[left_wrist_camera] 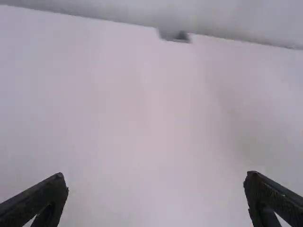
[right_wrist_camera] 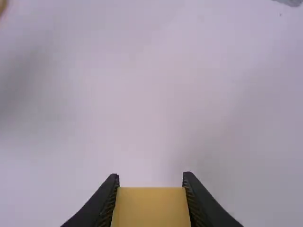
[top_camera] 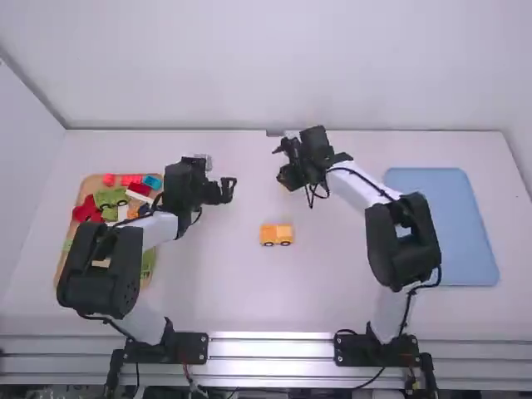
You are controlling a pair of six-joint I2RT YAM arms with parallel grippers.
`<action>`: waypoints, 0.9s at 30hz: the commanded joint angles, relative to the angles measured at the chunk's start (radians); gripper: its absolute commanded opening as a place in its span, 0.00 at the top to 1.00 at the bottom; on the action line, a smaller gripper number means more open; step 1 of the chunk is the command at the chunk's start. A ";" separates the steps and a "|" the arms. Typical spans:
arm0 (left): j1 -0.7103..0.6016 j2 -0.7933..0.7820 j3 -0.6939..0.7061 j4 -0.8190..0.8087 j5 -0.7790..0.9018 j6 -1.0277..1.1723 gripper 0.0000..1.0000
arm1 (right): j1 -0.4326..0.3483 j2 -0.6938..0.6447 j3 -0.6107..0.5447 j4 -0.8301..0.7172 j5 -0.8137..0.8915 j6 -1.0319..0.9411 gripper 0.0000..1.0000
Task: Assemble lego blocks to make yellow taxi
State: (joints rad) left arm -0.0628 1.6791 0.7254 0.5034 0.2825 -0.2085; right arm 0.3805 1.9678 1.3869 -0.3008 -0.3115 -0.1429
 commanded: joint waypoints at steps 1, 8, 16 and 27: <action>0.001 -0.007 0.003 0.003 -0.222 0.023 0.01 | 0.023 -0.038 0.027 -0.040 0.074 -0.045 0.88; -0.001 -0.133 0.003 -0.072 -0.340 0.134 0.01 | 0.074 -0.026 0.028 -0.092 0.076 -0.103 0.81; 0.004 -0.489 0.002 -0.426 -0.556 0.053 0.01 | 0.148 -0.026 0.035 -0.105 0.074 -0.206 0.81; 0.013 -1.040 -0.214 -0.574 -0.671 -0.011 0.01 | 0.287 0.149 0.276 -0.360 0.074 -0.425 0.84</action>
State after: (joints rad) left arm -0.0608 0.7128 0.5659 -0.0650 -0.3573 -0.2104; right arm 0.6495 2.0377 1.5970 -0.6197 -0.2367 -0.4881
